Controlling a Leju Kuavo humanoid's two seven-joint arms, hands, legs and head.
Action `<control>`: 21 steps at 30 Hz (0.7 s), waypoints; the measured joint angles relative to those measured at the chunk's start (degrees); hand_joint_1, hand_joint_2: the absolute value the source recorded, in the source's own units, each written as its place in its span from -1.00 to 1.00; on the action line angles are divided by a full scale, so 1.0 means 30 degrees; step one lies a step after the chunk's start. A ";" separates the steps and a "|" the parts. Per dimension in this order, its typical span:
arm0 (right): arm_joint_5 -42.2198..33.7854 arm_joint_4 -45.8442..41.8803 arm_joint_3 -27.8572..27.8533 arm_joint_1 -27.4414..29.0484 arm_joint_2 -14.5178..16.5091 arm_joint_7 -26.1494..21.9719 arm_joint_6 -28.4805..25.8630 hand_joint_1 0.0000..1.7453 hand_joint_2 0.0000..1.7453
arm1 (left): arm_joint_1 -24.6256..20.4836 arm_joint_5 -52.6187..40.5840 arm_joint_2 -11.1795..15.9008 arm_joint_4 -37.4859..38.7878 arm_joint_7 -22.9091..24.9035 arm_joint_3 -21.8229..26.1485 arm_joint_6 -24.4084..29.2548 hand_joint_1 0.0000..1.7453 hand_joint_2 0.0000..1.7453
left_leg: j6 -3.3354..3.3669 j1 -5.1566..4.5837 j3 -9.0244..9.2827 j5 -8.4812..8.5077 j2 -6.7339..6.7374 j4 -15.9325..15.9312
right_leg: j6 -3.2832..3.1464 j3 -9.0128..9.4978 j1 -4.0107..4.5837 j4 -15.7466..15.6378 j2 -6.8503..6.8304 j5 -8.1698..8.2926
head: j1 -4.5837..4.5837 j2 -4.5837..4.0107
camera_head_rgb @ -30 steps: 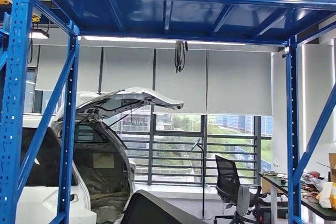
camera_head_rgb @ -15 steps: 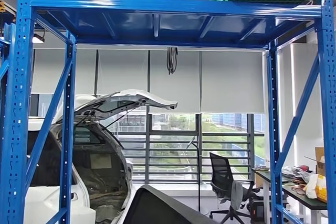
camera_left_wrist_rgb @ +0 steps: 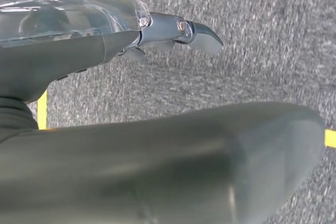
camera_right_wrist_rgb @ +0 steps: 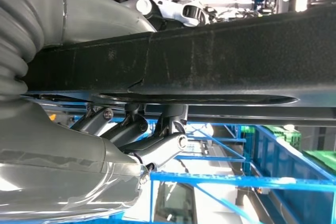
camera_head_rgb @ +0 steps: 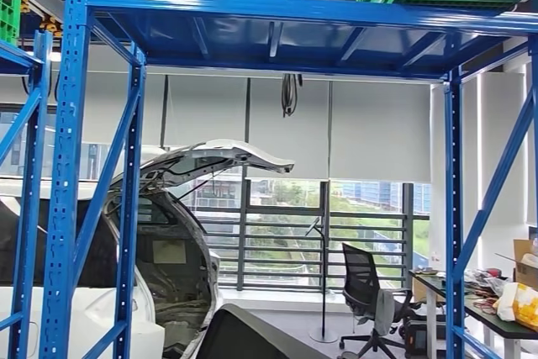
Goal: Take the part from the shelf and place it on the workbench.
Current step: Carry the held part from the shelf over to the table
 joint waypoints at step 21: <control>0.0937 0.0410 0.0056 -0.0437 -0.0266 -0.0319 0.0206 1.00 1.00 | -0.0072 -0.0475 -0.0009 0.0000 0.0044 0.0432 -0.0146 -1.00 1.00 | -0.0587 -0.0028 -0.2672 -0.2003 -0.0465 0.4388 | -0.0595 0.0484 -0.0182 -0.1811 0.0035 0.1438 | 0.0003 0.0000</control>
